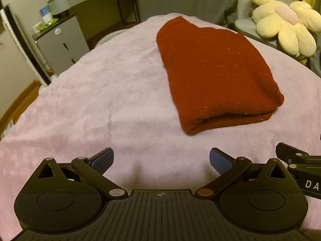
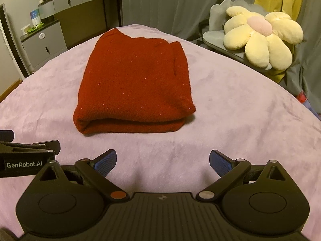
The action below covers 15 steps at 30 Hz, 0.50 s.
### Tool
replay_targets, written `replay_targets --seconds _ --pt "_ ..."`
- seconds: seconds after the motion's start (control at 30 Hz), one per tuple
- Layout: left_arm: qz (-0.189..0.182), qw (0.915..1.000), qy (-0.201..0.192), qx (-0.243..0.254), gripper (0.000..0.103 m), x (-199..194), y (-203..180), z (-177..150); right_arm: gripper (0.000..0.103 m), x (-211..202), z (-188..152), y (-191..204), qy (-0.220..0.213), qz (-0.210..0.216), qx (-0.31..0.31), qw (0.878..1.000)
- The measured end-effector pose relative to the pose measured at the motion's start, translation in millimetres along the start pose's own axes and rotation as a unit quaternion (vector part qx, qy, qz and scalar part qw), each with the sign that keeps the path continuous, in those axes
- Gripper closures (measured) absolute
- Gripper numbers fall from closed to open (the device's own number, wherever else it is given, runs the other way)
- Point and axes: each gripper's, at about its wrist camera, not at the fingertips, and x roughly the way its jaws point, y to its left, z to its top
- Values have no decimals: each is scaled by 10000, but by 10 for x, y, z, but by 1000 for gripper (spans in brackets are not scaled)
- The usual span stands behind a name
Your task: Fold small clothes
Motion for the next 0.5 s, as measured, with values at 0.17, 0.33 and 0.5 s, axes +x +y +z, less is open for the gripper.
replay_targets --seconds 0.17,0.33,0.5 --pt "-30 10000 30 -5 0 11 8 8 4 -16 2 -12 -17 16 25 10000" --pt "-40 10000 35 -4 0 12 -4 4 4 -21 9 -7 -12 1 -2 10000" --pt "-43 10000 22 15 0 6 -13 2 4 -31 18 -13 -34 -3 10 10000"
